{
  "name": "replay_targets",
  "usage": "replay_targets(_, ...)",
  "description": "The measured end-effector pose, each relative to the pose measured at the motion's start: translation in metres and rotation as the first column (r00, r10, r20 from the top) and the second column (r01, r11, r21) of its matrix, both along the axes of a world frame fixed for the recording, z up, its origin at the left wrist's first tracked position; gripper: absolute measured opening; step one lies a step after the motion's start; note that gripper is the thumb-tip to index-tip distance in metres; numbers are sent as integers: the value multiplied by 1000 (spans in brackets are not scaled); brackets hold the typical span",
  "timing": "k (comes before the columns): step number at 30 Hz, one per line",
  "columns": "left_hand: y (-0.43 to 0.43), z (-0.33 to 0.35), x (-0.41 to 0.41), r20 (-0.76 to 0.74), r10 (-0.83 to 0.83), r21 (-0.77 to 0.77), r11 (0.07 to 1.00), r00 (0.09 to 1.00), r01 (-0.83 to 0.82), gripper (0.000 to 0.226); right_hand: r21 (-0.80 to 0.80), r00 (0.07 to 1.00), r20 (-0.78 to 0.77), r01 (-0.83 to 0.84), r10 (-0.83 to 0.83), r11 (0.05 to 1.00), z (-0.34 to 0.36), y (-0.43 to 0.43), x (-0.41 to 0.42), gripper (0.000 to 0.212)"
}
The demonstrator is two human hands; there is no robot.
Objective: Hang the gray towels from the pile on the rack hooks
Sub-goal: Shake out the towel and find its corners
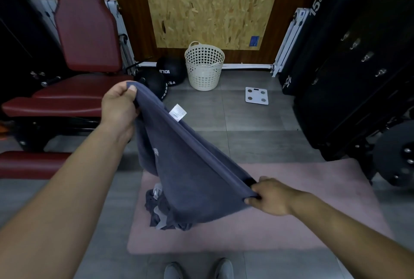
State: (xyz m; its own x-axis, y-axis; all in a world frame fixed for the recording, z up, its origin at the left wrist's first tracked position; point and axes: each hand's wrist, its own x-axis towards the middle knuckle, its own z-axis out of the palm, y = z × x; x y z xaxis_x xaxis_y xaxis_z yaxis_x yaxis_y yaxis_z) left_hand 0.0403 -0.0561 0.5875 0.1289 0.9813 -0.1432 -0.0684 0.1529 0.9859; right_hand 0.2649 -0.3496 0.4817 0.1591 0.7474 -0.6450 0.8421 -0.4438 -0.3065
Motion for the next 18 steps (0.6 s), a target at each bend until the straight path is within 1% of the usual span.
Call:
replay_targets(2, 1, -7, -5, -2, 20, -20, 1000, 1000, -20, 25, 20, 986, 160, -50, 46, 999, -6, -5, 17, 33)
replay_targets(3, 2, -11, -8, -5, 39, -31, 999, 999, -40, 25, 67, 969, 241, -78, 60, 995, -8, -8, 26, 41)
replay_targets(4, 3, -14, -12, -7, 60, -44, 997, 998, -60, 26, 132, 950, 309, -80, 35, 988, -8, -11, 35, 52)
replay_targets(5, 4, -16, -15, -5, 78, -59, 995, 997, -78, 26, 231, 937, 347, -52, -32, 971, -7, -13, 43, 59)
replay_targets(6, 5, -19, -17, -3, 91, -75, 993, 996, -91, 26, 342, 928, 353, -6, -123, 940, -5, -15, 52, 58)
replay_targets(7, 4, -22, -19, -3, 102, -91, 991, 995, -102, 26, 456, 911, 368, -2, -187, 890, -3, -16, 60, 52)
replay_targets(8, 4, -25, -19, -3, 113, -101, 988, 994, -112, 25, 547, 888, 405, -46, -216, 836, 2, -17, 67, 44)
replay_targets(9, 2, -27, -19, -1, 121, -110, 987, 993, -121, 24, 595, 858, 463, -115, -223, 796, 10, -16, 72, 39)
replay_targets(11, 0, -30, -17, 2, 144, -122, 982, 990, -143, 25, 606, 804, 553, -210, -217, 768, 25, -16, 81, 38)
replay_targets(13, 0, -30, -15, 20, 170, -132, 977, 985, -166, 26, 605, 757, 601, -224, -254, 764, 41, -15, 87, 35)
replay_targets(14, 0, -31, -15, 31, 178, -136, 976, 983, -172, 26, 607, 744, 606, -202, -282, 769, 48, -14, 90, 33)
replay_targets(16, -1, -30, -14, 41, 179, -139, 975, 983, -172, 26, 576, 735, 610, -153, -297, 803, 58, -11, 97, 29)
replay_targets(17, -1, -29, -13, 44, 183, -138, 975, 982, -175, 25, 561, 747, 598, -130, -291, 817, 61, -10, 100, 29)
replay_targets(18, -1, -29, -12, 51, 191, -139, 973, 980, -182, 22, 573, 778, 550, -87, -303, 815, 63, -9, 102, 30)
